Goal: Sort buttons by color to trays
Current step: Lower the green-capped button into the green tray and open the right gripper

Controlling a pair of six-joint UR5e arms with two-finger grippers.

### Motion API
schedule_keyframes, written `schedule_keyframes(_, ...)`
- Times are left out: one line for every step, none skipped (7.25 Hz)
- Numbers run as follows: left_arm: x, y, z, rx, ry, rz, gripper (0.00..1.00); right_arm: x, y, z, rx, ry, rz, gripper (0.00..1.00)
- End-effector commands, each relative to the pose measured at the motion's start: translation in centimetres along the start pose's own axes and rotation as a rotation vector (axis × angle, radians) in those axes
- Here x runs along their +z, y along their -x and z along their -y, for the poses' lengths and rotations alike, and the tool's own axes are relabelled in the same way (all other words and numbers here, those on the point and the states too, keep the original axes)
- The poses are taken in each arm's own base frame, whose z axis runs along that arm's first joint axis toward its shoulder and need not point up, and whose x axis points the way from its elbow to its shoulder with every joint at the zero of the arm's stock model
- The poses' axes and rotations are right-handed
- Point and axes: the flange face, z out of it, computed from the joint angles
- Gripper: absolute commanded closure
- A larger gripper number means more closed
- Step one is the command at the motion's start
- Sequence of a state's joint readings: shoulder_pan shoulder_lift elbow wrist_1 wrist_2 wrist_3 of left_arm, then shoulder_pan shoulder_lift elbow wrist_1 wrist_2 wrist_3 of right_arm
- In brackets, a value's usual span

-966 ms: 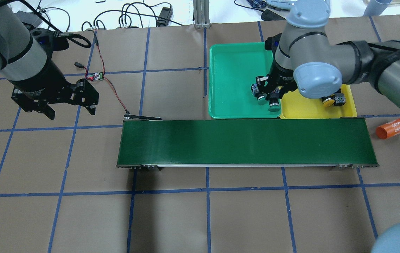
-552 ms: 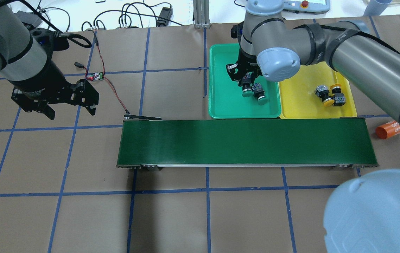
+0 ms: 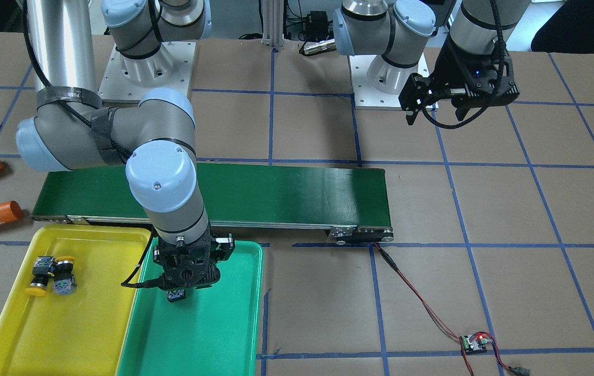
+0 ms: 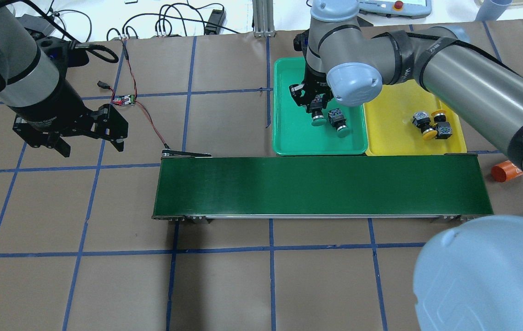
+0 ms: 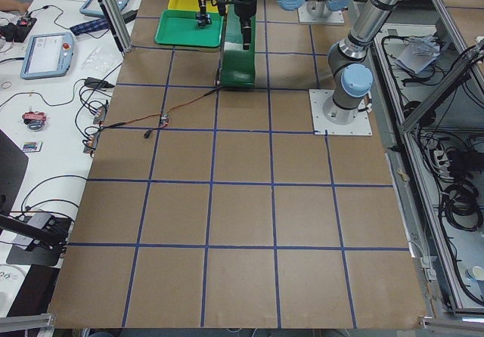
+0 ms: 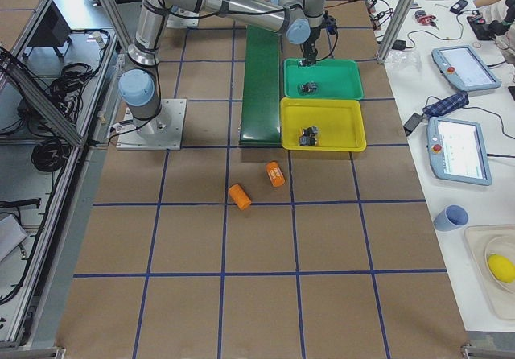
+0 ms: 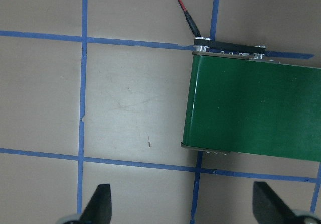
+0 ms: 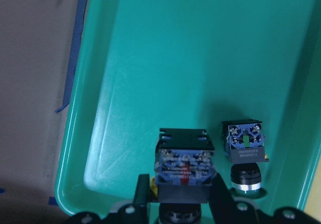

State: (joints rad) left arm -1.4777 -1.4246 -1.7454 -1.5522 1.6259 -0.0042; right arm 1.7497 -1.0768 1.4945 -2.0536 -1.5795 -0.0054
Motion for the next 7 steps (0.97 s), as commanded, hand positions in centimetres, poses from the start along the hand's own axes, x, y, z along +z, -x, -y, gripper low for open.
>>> schedule_keyframes(0.0, 0.5, 0.1, -0.002, -0.001, 0.040, 0.00, 0.0, -0.1, 0.0, 0.000, 0.001, -0.002, 0.47)
schedule_keyframes(0.0, 0.5, 0.1, -0.003, -0.002, 0.040, 0.00, -0.4, -0.7, 0.0, 0.009, -0.002, 0.000, 0.47)
schedule_keyframes(0.0, 0.5, 0.2, -0.003, -0.005, 0.037, 0.00, -1.0, -1.3, -0.2, 0.019, -0.002, -0.002, 0.46)
schedule_keyframes(0.0, 0.3, 0.2, -0.003, -0.005, 0.025, 0.00, -3.6, -1.2, -1.1, 0.017, -0.008, -0.002, 0.46)
schedule_keyframes(-0.4, 0.3, 0.2, -0.002, -0.014, 0.022, 0.00, -7.2, -1.5, -2.9, 0.020, 0.013, -0.002, 0.47)
schedule_keyframes(-0.4, 0.3, 0.8, -0.002, -0.013, 0.019, 0.00, -11.3, -2.3, -5.0, 0.023, 0.019, -0.001, 0.46)
schedule_keyframes(-0.4, -0.2, 0.8, 0.000, -0.013, -0.019, 0.00, -15.1, -3.9, -7.4, -0.004, 0.021, -0.005, 0.35)
